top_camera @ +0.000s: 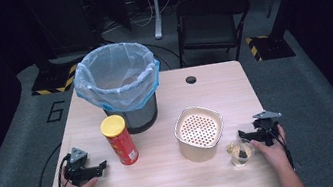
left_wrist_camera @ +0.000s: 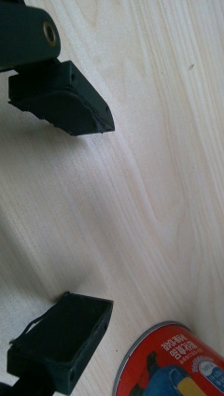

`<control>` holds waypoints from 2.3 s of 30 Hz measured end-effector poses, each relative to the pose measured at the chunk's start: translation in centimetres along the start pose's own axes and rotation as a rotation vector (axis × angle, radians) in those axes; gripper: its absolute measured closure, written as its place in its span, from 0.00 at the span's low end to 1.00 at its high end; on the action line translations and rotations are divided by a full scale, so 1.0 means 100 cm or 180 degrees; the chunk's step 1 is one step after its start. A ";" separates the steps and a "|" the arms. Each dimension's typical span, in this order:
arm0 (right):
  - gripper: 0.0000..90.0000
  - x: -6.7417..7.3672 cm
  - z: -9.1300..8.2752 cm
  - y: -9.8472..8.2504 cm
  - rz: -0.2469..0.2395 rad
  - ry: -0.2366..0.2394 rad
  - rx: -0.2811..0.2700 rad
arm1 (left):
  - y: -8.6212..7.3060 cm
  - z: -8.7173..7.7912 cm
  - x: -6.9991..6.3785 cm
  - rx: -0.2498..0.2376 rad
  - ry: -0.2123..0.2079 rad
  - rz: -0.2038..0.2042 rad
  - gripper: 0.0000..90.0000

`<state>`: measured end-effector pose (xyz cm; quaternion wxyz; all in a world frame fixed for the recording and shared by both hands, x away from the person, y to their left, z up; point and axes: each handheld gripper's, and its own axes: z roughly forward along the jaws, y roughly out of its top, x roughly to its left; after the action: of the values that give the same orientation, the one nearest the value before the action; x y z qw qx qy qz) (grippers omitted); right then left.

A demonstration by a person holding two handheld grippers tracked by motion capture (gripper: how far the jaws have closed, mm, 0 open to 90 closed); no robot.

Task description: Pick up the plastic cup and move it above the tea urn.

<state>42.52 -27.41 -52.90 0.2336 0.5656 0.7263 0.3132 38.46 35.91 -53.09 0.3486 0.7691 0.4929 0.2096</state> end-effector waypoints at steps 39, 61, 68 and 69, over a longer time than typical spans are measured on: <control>0.68 0.058 -0.120 0.068 -0.0041 0.0557 -0.0314 | 0.000 0.000 -0.002 -0.0012 0.0087 -0.0043 0.15; 0.73 0.107 -0.079 0.087 -0.0180 0.0598 -0.0088 | 0.000 0.000 -0.002 -0.0006 0.0065 -0.0043 0.15; 0.75 0.108 -0.077 0.089 -0.0213 0.0569 -0.0085 | 0.000 0.000 -0.002 -0.0003 0.0066 -0.0038 0.15; 0.75 0.108 -0.077 0.089 -0.0212 0.0568 -0.0087 | 0.000 0.000 -0.003 -0.0006 0.0067 -0.0042 0.15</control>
<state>40.46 -16.98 -41.03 0.1859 0.5078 0.7582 0.3642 38.32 35.69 -53.08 0.3456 0.7633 0.5014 0.2158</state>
